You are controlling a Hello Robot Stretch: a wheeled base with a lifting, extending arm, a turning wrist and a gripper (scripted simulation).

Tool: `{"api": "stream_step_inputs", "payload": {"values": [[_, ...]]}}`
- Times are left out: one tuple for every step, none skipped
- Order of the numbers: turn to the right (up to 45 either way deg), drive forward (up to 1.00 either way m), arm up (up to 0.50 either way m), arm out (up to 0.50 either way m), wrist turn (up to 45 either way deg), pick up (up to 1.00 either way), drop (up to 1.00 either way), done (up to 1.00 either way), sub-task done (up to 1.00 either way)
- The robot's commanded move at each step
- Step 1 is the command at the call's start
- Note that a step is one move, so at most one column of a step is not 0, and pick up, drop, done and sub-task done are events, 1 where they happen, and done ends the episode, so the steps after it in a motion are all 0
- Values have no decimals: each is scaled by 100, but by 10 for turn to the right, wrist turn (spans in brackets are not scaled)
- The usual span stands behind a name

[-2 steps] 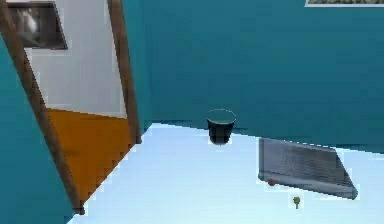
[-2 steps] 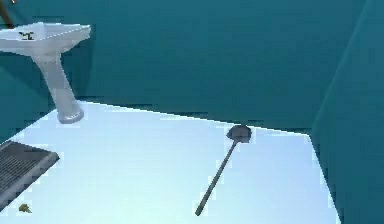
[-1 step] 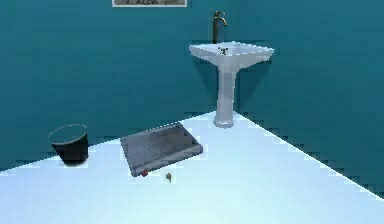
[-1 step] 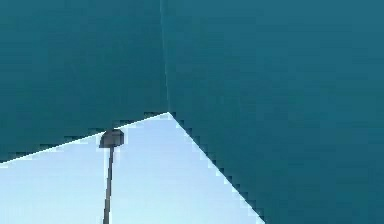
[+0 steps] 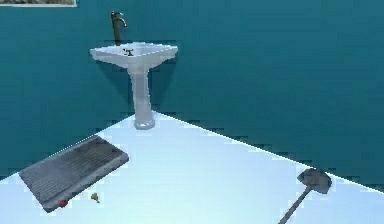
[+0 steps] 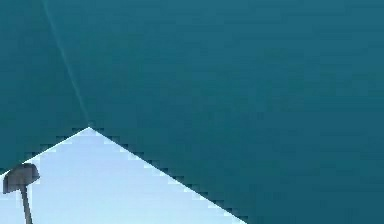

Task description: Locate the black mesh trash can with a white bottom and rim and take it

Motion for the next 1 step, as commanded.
{"api": "stream_step_inputs", "payload": {"values": [[0, 5, 0, 0, 0, 0, 0, 0, 0]]}}
